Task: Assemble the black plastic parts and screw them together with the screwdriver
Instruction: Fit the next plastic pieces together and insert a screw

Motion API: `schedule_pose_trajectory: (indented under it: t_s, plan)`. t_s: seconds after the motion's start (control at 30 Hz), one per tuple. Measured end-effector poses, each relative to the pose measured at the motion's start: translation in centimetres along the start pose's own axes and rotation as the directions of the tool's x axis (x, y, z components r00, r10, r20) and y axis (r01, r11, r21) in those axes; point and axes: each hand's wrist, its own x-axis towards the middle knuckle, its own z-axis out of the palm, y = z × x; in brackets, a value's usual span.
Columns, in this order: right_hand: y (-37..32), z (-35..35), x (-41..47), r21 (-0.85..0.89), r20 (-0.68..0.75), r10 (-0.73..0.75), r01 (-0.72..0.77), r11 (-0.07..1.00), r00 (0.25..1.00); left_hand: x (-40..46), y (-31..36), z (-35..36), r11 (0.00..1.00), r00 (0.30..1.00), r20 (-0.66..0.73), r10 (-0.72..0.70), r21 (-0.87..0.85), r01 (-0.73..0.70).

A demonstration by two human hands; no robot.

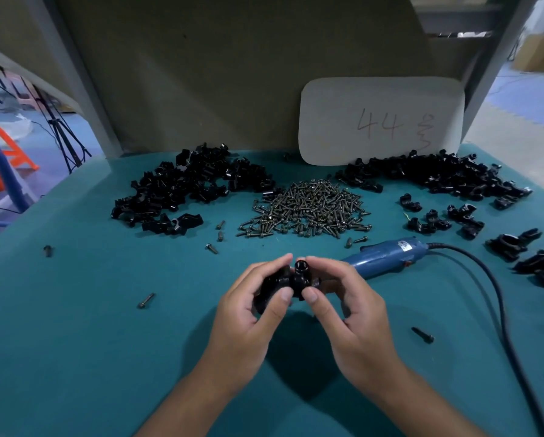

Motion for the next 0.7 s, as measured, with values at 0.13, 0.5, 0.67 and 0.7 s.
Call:
schedule_pose_trajectory:
  t_s: [0.13,0.5,0.67,0.7]
  plan:
    - [0.0,0.02,0.2,-0.05,-0.003,-0.077,0.077,0.996,0.997,0.04,0.24,-0.06,1.0,1.0,0.003,0.022,-0.006,-0.022]
    - [-0.13,0.15,0.26,0.025,0.003,-0.062,0.062,0.998,0.998,-0.07,0.53,-0.03,0.999,0.998,0.04,0.047,0.014,-0.048]
    - [-0.24,0.11,0.31,0.077,0.018,-0.022,0.021,0.997,1.0,0.04,0.44,-0.1,0.998,0.998,0.047,0.044,0.034,-0.046]
    - [-0.28,0.1,0.32,0.083,0.019,-0.021,0.02,0.996,1.0,0.01,0.45,-0.1,0.998,0.998,0.048,0.044,0.034,-0.045]
